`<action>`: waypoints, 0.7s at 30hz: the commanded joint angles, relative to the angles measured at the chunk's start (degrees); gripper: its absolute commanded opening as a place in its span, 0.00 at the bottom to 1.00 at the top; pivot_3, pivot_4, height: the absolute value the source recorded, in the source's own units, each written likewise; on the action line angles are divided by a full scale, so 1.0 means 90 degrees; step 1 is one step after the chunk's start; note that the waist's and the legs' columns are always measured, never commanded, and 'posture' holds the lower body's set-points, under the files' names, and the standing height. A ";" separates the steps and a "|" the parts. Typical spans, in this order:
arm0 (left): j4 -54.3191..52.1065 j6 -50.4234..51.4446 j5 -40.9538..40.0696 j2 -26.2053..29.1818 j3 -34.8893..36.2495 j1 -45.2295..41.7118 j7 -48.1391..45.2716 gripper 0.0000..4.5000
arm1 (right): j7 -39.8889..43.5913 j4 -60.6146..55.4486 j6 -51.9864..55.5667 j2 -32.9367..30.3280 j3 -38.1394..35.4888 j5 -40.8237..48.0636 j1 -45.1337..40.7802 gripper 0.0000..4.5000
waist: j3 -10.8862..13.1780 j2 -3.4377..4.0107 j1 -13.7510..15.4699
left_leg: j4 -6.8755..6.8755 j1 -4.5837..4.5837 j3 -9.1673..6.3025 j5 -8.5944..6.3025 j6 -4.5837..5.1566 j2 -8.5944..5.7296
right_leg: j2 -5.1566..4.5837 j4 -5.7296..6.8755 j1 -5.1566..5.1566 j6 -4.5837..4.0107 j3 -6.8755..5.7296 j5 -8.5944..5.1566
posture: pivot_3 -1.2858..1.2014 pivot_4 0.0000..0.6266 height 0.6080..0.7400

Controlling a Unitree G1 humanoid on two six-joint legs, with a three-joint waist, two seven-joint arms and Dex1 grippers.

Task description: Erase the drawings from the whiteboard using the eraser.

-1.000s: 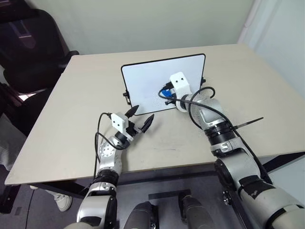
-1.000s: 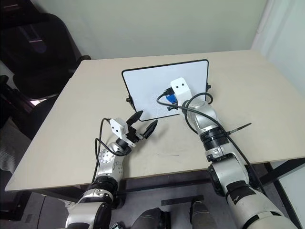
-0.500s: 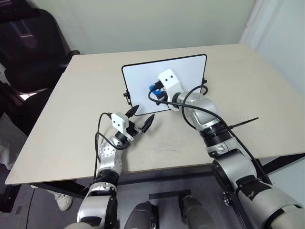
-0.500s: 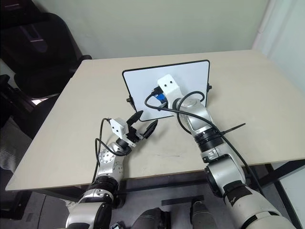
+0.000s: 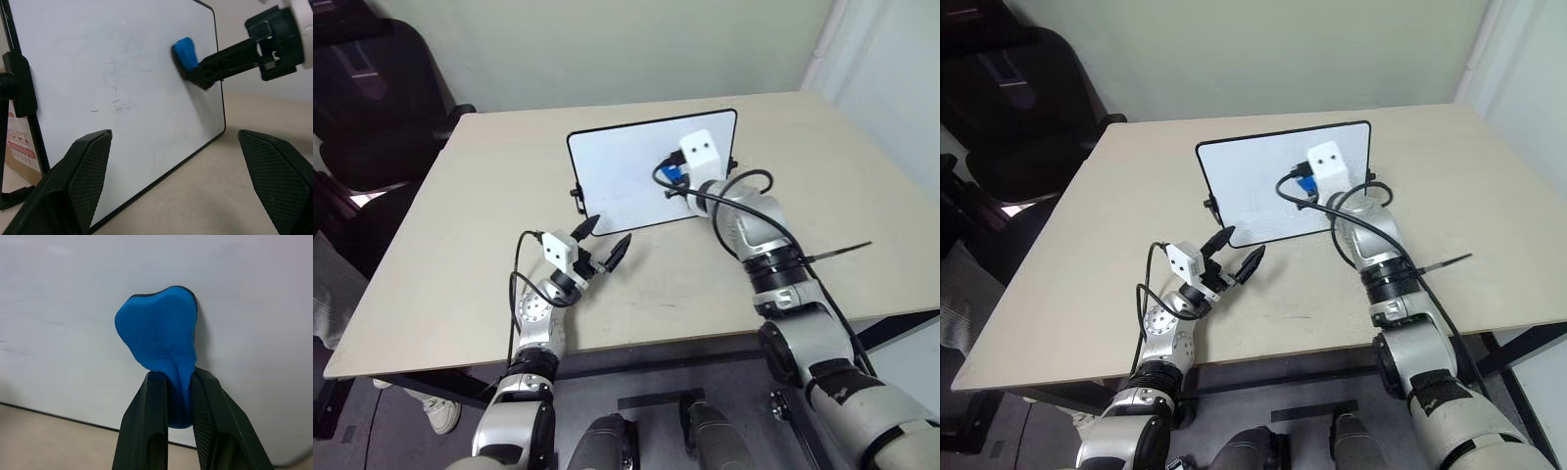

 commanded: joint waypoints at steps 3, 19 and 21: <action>0.0040 -0.0027 -0.0066 -0.0072 0.0034 0.0127 -0.0054 1.00 | 0.0103 -0.1577 0.1077 -0.0337 -0.0192 0.0134 0.0518 0.09 | -0.0004 0.0007 0.0038 | -0.0001 0.0001 -0.0001 0.0018 0.0032 0.0002 | 0.0001 0.0016 -0.0006 0.0003 -0.0002 0.0022 | 0.52 0.24 0.90; 0.0219 -0.0006 -0.0027 -0.0150 0.0037 0.0057 -0.0093 1.00 | 0.0720 -0.3592 0.3877 -0.2021 -0.0474 0.0795 0.2211 0.16 | -0.0012 0.0027 0.0074 | -0.0011 0.0009 -0.0003 0.0030 0.0050 0.0007 | 0.0008 0.0014 0.0003 0.0022 0.0001 -0.0001 | 0.52 0.24 0.90; 0.0284 -0.0009 -0.0023 -0.0153 0.0038 0.0017 -0.0108 1.00 | 0.0708 -0.3537 0.3812 -0.2010 -0.0482 0.0808 0.2274 0.28 | -0.0012 0.0029 0.0071 | -0.0011 0.0009 -0.0003 0.0030 0.0050 0.0007 | 0.0009 0.0014 0.0003 0.0023 0.0001 0.0000 | 0.52 0.24 0.90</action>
